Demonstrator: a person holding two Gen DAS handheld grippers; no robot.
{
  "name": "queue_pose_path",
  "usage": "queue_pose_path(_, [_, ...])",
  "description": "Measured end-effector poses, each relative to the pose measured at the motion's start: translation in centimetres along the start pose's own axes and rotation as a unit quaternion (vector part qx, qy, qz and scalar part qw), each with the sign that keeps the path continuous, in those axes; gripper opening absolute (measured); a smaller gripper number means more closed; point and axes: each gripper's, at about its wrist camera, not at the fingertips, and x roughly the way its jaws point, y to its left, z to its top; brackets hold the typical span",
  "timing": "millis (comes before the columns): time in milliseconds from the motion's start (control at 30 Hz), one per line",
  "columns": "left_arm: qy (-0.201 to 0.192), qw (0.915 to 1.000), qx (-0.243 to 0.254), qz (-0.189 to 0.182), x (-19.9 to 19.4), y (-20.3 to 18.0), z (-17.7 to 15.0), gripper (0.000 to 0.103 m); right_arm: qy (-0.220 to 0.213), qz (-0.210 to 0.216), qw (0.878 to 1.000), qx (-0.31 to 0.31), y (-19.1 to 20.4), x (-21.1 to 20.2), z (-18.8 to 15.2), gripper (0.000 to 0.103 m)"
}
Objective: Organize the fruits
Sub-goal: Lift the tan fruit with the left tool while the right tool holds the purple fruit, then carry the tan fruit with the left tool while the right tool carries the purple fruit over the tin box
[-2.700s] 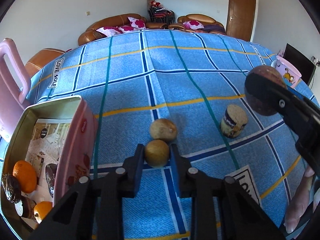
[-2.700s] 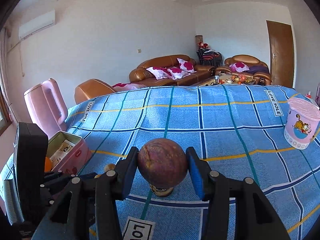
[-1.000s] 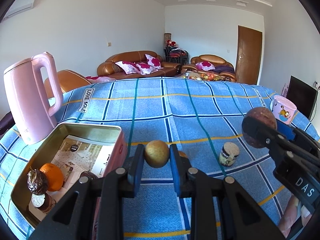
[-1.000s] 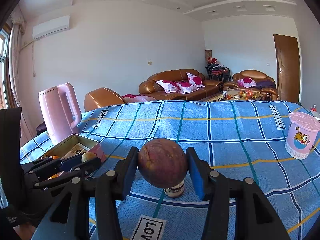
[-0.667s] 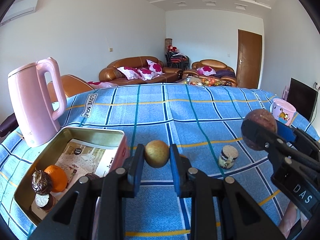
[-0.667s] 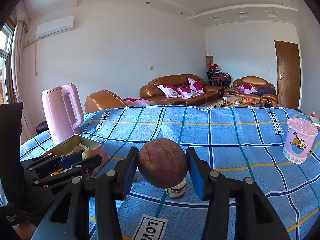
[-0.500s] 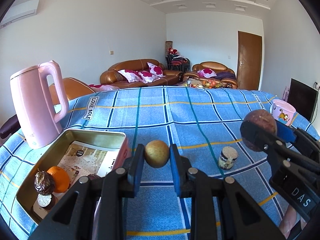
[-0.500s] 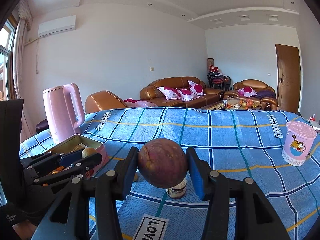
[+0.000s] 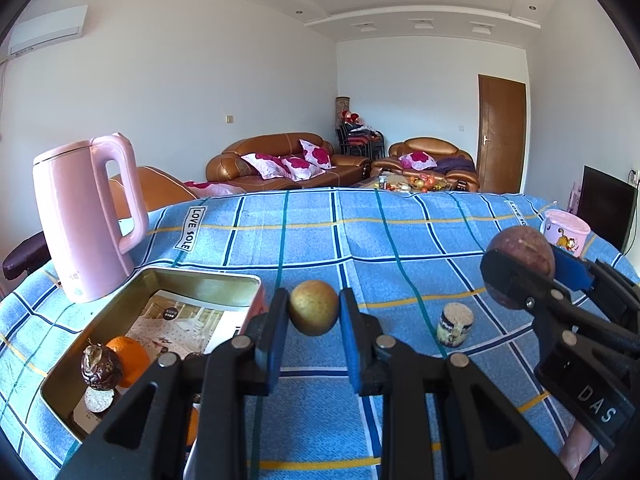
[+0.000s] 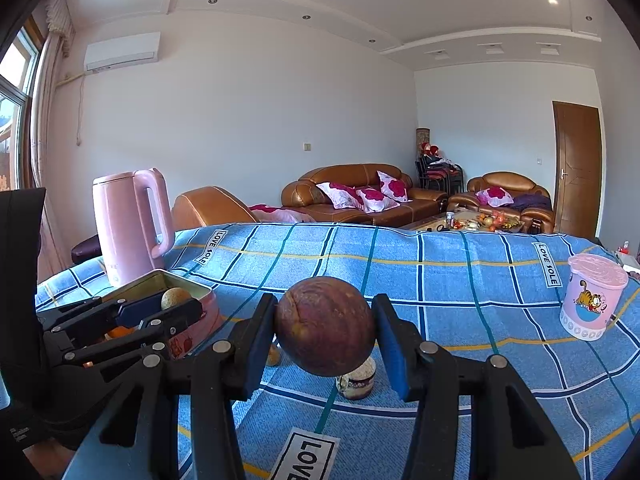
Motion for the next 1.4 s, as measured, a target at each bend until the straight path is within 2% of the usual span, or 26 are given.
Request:
queue_pose_path(333, [-0.024,0.9997,0.008,0.007,-1.3,-0.1,-0.2,0.027,-0.011,0.003,1.000,-0.009,0.4,-0.7,-0.1,0.051])
queue_pose_path(733, [-0.022,0.9996,0.009,0.016,-2.3,1.1,-0.6,0.027,-0.008,0.016,1.000,-0.024,1.7,-0.9,-0.3,0.051])
queue_pose_path(1400, [0.013,0.9958,-0.028,0.086,-2.8,9.0,-1.3,0.027,0.008,0.101,0.994,-0.053,9.0,1.1,0.6,0.051])
